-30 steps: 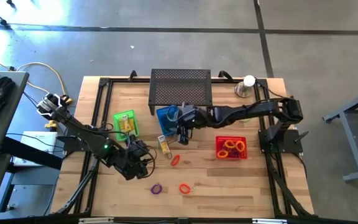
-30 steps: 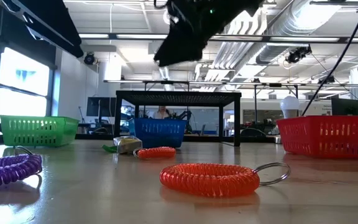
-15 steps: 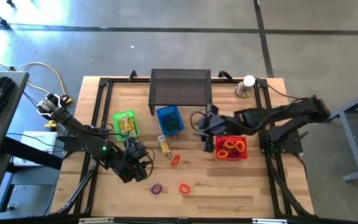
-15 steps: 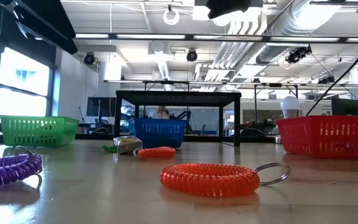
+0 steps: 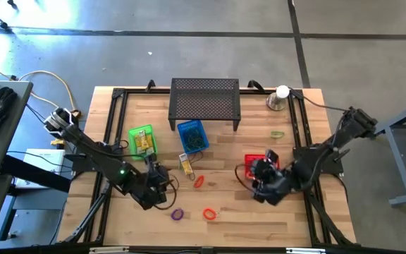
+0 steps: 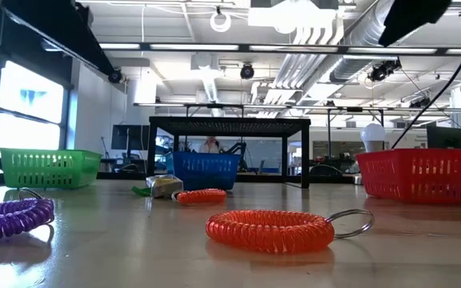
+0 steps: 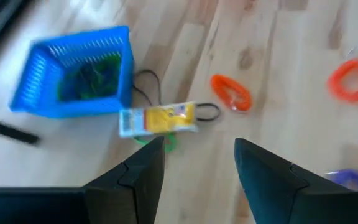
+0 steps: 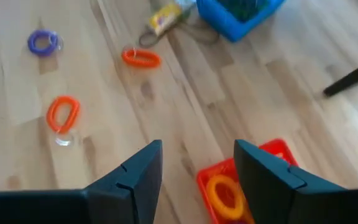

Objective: Pick & Place Office Desk Supplies
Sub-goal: Put the violet spring keychain into the red basket

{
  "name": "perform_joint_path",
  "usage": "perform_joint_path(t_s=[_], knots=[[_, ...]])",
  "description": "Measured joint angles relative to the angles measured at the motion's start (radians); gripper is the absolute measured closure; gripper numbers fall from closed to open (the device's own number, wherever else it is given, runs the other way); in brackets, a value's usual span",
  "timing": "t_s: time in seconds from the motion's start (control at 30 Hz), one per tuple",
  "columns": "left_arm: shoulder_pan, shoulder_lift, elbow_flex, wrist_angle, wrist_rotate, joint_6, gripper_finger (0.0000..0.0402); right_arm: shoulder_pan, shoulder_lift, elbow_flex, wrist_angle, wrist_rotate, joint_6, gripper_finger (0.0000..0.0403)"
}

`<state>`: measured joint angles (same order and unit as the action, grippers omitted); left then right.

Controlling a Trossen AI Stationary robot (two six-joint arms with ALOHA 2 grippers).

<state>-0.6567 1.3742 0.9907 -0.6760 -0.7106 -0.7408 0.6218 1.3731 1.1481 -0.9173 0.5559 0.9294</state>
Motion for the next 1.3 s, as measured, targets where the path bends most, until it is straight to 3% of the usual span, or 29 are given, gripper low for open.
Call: perform_joint_path(t_s=[0.13,0.2,0.33,0.47,0.53,0.77,0.97,1.3], knots=[[0.024,0.068,0.000,0.015,-0.012,0.133,0.0215,0.075,0.000,-0.105,0.144,0.180,-0.014,0.0216],[0.050,0.099,0.000,0.033,0.032,0.173,0.0215,0.094,0.000,-0.148,0.227,0.258,-0.063,0.0216],[0.093,0.143,0.000,0.041,0.244,0.200,0.0215,0.085,0.000,-0.188,0.332,0.273,-0.164,0.0216],[0.096,0.150,0.000,0.094,0.473,0.205,0.0215,0.078,0.000,-0.187,0.357,0.256,-0.172,0.0216],[0.079,0.150,0.000,0.130,0.541,0.249,0.0215,0.077,0.000,-0.187,0.357,0.254,-0.174,0.0216],[0.015,0.193,0.001,0.265,0.521,0.446,0.0215,0.076,0.009,-0.187,0.363,0.253,-0.174,0.0216],[0.009,0.299,0.002,0.377,0.527,0.387,0.0215,0.076,0.009,-0.187,0.384,0.253,-0.174,0.0216],[0.064,0.387,0.001,0.434,0.662,0.348,0.0215,0.076,0.009,-0.187,0.386,0.253,-0.174,0.0216]])
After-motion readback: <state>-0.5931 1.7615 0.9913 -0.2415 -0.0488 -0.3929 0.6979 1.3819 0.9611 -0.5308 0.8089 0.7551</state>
